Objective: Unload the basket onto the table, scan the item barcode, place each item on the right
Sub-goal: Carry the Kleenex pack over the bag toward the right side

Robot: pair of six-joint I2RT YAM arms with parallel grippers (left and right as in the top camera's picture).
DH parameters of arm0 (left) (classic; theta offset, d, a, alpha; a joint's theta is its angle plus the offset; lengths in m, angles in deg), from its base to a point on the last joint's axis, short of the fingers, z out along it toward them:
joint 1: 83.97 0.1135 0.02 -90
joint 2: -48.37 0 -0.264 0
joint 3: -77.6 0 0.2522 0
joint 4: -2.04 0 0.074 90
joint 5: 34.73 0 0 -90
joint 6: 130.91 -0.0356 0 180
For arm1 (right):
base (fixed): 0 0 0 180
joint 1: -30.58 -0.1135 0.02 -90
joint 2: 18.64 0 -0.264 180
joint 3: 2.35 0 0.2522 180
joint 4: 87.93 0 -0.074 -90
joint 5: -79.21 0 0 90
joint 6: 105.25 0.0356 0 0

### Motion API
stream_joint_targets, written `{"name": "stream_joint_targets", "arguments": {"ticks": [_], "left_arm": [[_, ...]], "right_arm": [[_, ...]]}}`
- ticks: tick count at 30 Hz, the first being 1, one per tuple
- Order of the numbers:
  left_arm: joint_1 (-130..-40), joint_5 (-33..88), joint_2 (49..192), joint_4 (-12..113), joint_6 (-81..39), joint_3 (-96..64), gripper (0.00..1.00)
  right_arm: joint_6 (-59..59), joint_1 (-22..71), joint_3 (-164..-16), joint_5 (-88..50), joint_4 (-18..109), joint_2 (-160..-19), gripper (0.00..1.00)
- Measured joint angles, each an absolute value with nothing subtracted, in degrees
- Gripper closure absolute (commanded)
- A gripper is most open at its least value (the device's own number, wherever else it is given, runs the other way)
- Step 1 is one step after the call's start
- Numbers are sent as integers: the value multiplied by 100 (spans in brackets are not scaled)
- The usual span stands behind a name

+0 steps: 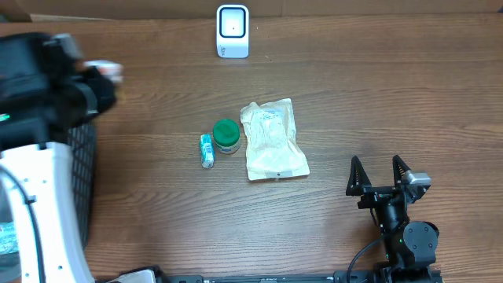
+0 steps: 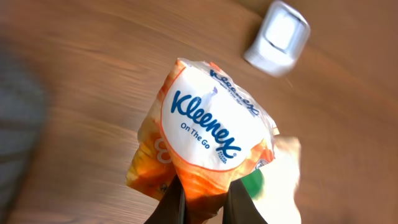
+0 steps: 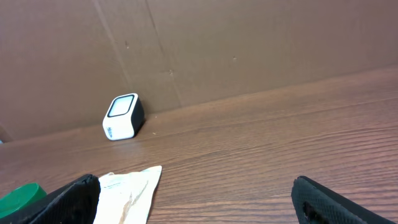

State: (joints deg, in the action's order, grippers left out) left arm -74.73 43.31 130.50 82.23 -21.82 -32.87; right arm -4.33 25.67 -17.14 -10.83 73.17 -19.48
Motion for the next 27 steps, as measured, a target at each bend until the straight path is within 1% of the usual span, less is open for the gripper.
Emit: {"name": "stream_joint_targets", "arguments": {"ticks": [6,12,18,24,27], "left_arm": [[-9172,4884,13133,8219,-2169,-3245,96],[-10400,5128,13717,8044,-2103,-2996,96],[-11187,5174,14886,7790,-1648,-2810,96],[-11613,5063,15863,7764,-1032,-2747,96],[-11770,4860,16182,7511,-824,-2736,96]], "right_arm": [[-435,2567,-1714,-1083,7317,-1948,0],[-433,2567,-1717,-1083,7317,-1948,0],[-433,2567,-1714,-1081,7319,-1948,0],[-435,2567,-1714,-1083,7319,-1948,0],[-435,2567,-1714,-1083,7319,-1948,0]]}}
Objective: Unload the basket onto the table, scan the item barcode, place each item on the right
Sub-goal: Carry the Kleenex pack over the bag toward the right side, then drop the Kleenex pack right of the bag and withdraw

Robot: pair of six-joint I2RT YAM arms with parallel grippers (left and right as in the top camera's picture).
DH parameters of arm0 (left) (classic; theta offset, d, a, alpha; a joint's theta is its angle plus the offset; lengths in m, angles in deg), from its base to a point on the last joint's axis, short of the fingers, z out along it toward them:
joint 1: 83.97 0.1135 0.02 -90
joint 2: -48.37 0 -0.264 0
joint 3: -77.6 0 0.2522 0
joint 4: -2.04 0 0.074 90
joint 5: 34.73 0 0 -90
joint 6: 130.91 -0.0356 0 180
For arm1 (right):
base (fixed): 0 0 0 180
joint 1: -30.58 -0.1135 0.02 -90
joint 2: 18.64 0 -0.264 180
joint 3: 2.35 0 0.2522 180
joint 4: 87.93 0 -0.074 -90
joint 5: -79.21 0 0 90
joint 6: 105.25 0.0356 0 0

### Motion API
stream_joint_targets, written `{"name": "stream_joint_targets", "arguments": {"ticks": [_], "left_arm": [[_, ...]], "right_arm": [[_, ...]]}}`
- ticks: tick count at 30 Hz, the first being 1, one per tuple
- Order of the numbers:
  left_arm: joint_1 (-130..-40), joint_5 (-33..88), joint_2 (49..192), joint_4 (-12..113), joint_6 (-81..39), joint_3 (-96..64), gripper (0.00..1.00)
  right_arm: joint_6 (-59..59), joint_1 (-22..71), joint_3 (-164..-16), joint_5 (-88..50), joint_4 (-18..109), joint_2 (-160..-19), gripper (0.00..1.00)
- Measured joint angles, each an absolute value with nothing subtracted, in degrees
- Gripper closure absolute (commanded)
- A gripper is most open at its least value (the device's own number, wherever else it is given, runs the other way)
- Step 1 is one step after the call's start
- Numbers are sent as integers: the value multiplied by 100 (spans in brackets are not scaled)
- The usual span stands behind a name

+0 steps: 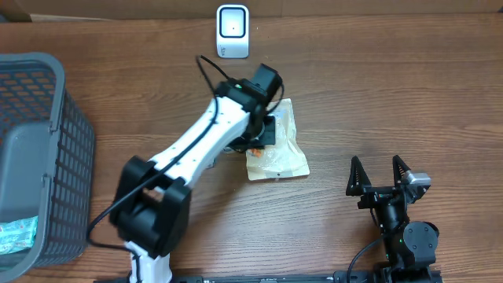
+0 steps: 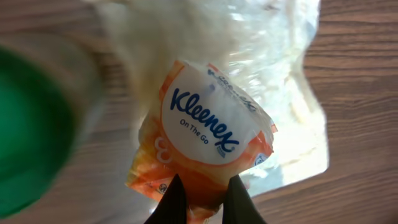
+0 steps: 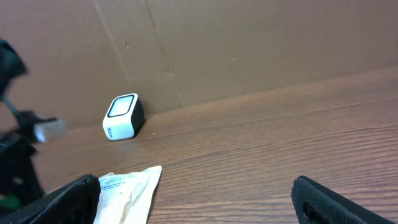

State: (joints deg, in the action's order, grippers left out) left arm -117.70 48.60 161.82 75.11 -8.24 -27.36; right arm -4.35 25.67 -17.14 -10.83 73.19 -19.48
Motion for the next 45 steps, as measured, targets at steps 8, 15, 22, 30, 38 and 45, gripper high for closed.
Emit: {"name": "stream_joint_targets", "arguments": {"ticks": [8,15,22,30,38,45], "left_arm": [[-12223,4593,16331,6295,-647,-2716,96],[-12813,4722,16331,5624,-630,-2716,74],[-13123,5214,16331,5690,-660,-2716,1],[-12911,5410,16287,6241,-1111,-2764,0],[-11539,5670,15072,7983,-1432,-3851,0],[-8936,5856,13450,8684,-1432,-4587,0]], "right_arm": [[-435,2567,-1714,-1083,7317,-1948,0],[-433,2567,-1714,-1083,7319,-1948,0],[-435,2567,-1714,-1081,7317,-1948,0],[-437,2567,-1717,-1083,7314,-1948,0],[-433,2567,-1714,-1081,7319,-1948,0],[-435,2567,-1714,-1083,7314,-1948,0]]}}
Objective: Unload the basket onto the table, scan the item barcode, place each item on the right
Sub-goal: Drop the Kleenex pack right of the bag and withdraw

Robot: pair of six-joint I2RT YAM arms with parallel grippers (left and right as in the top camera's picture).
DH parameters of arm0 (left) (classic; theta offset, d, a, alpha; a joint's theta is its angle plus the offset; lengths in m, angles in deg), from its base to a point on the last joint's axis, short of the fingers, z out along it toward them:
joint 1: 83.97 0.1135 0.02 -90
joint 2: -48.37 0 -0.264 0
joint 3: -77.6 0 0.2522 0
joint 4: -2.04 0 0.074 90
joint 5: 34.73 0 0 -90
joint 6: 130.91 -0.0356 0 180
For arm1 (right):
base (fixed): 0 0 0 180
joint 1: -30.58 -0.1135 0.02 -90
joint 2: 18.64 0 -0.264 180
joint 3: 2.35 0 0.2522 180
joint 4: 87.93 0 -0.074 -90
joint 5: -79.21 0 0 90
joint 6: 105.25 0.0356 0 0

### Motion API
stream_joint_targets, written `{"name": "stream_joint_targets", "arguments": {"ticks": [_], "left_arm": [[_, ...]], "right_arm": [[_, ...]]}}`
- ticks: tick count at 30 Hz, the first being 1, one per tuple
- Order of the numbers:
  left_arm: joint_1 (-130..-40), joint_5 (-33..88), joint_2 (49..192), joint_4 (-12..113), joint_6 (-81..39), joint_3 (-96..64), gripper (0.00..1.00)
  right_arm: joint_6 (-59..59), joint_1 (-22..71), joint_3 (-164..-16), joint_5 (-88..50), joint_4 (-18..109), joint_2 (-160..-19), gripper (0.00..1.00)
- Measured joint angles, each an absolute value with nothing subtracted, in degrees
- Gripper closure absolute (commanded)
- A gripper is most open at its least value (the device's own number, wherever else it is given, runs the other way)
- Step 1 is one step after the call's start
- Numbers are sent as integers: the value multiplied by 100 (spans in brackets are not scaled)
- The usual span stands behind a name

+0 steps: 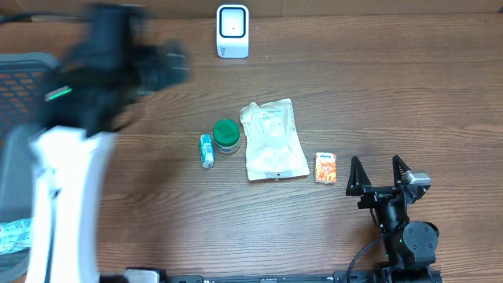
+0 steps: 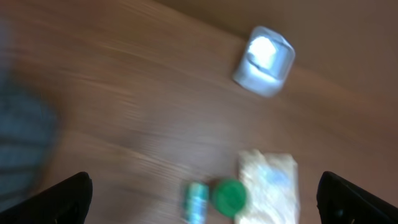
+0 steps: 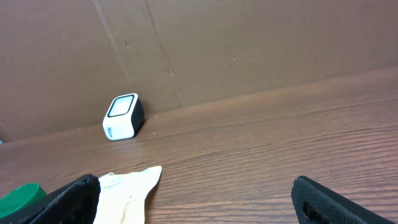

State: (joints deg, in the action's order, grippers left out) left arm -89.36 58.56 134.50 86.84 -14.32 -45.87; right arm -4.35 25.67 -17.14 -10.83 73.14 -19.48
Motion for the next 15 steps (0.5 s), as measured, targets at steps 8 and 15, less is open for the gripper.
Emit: {"name": "stream_joint_targets", "arguments": {"ticks": [8,15], "left_arm": [[-5919,5882,13105,9213,-1390,-4522,0],[-4431,5788,13476,8894,-1052,-3538,1]], "right_arm": [[-433,2567,-1714,-1083,7319,-1948,0],[-433,2567,-1714,-1083,7317,-1948,0]]}}
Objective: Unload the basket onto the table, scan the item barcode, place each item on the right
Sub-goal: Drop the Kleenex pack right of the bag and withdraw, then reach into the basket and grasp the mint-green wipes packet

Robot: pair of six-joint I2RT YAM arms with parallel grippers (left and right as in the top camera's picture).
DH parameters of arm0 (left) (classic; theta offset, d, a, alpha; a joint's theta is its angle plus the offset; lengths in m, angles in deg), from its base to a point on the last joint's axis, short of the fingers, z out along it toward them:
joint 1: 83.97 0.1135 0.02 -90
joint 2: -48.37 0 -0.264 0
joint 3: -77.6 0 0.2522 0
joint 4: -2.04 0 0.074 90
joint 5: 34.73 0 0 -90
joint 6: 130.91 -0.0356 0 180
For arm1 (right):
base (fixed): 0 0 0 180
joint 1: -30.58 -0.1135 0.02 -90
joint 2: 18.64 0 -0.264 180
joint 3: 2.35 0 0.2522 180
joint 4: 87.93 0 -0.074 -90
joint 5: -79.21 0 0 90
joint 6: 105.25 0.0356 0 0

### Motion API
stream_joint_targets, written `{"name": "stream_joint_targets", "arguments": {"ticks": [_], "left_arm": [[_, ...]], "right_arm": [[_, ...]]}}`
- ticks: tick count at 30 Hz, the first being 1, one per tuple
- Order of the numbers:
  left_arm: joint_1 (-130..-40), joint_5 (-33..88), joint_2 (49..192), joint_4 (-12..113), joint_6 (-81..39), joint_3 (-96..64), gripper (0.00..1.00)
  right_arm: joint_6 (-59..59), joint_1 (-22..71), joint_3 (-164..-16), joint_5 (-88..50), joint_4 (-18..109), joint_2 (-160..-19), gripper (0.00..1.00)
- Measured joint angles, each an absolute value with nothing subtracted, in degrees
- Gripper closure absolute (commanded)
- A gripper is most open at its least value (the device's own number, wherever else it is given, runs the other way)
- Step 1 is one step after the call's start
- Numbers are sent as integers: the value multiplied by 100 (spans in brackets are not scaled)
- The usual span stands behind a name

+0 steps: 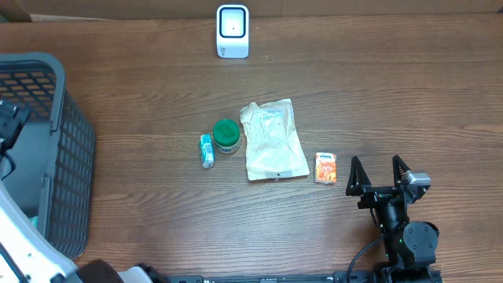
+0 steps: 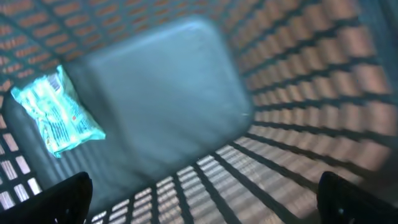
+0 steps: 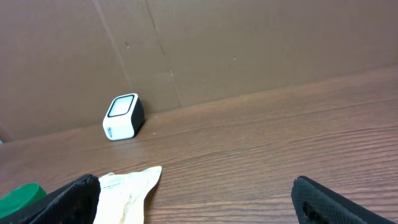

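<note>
The white barcode scanner (image 1: 233, 31) stands at the table's back edge, also seen in the right wrist view (image 3: 123, 116). An orange Kleenex pack (image 1: 325, 167) lies flat on the table just right of a white pouch (image 1: 273, 140). My left gripper (image 2: 202, 208) hangs open inside the grey basket (image 1: 55, 75), with nothing between its fingers. Below it a teal packet (image 2: 59, 118) lies on the basket floor. My right gripper (image 1: 380, 177) stands open near the front right, close to the Kleenex pack and empty.
A green-capped jar (image 1: 226, 135) and a small teal tube (image 1: 207, 150) lie left of the pouch. The basket's mesh wall (image 2: 298, 93) closes round the left gripper. My white left arm (image 1: 23, 236) rises at the front left corner.
My left gripper has moved from above the table's back left, where its camera saw the scanner and items, to inside the basket. It stays open. The right arm has not moved.
My left gripper was shut on the Kleenex pack at the far left. Then it held the pack over the white pouch. Later the pack lay on the table right of the pouch and the gripper was open at the back left. Now it is in the basket.
</note>
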State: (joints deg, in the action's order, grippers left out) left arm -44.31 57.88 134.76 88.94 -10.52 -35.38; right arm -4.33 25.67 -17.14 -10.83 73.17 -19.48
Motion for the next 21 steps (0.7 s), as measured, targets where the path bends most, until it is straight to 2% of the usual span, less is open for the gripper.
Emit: {"name": "stream_joint_targets", "arguments": {"ticks": [10,21], "left_arm": [[-3784,6254,14067,7714,-1150,-1490,0],[-3216,6416,15212,7395,-2077,-1167,1]], "right_arm": [[-435,2567,-1717,-1081,7317,-1948,0],[-435,2567,-1714,-1083,7314,-1948,0]]}}
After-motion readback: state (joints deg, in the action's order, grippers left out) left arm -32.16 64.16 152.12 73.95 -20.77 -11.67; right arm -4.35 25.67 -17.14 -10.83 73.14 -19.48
